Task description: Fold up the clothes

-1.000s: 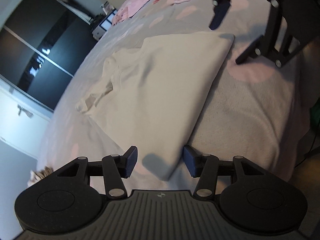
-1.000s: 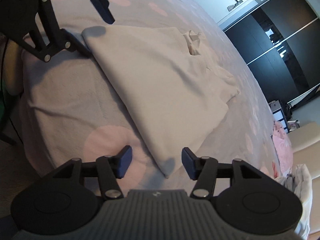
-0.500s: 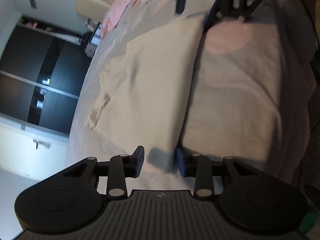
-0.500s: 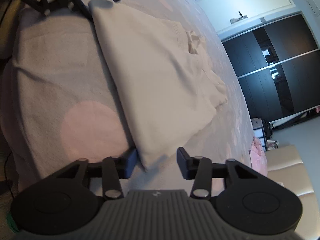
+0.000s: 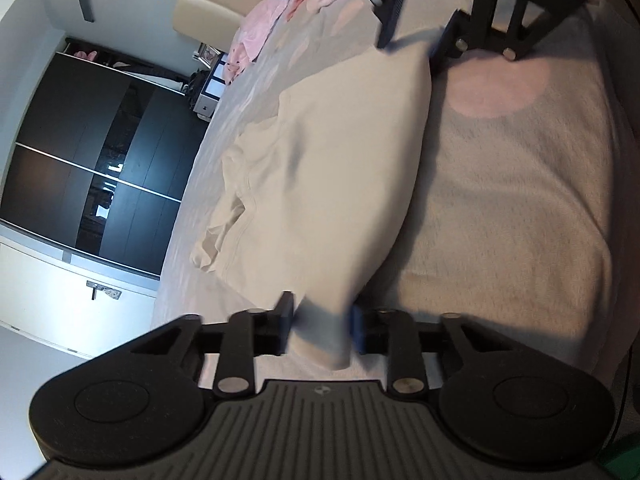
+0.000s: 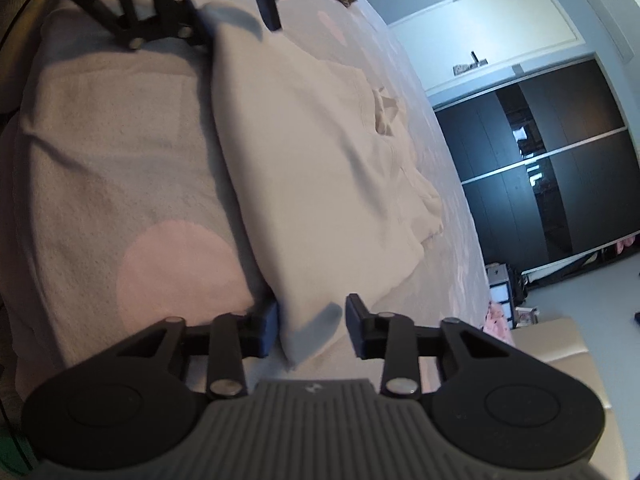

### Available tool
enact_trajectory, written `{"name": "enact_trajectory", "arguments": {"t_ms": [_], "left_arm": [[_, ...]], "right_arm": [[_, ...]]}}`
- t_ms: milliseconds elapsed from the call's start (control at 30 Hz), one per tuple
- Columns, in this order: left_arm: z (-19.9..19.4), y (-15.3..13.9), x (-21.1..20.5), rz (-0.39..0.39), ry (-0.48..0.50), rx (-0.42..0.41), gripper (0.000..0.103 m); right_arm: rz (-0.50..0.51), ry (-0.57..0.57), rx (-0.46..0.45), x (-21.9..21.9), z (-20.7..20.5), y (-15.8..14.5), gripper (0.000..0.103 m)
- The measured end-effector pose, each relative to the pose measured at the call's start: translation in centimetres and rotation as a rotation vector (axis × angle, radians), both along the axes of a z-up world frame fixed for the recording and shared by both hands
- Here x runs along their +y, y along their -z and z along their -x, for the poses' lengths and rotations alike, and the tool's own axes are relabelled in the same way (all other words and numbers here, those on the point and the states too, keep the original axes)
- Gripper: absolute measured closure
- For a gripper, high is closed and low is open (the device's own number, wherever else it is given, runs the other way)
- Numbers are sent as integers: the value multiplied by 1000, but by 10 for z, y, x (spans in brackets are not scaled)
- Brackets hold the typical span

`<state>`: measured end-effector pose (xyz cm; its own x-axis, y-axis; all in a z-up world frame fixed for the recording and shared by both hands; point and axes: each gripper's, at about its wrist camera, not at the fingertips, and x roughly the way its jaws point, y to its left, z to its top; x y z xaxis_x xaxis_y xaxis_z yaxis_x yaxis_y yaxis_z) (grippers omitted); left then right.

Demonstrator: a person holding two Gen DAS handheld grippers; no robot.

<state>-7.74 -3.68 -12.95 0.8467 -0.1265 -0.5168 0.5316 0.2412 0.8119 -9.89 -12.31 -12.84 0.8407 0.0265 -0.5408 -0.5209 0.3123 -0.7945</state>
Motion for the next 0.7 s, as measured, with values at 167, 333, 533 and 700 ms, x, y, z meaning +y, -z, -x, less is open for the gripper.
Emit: {"name": "enact_trajectory", "arguments": {"t_ms": [167,333,533,700], "left_arm": [[-3,-26,6,80,-22,74,94],[-5,-59,18,95,7,148,97],[15,-87,32,34,91,178,99],[39,-82,38,-29,151,256,99]], "right_arm": [[-42,8,15,-2,1,-16,93],[-64,-3,6,-5,3,-45,95],[-74,-36,63,-3,17,-78,95],[-85,-64,168,-2,48,-87,95]]}}
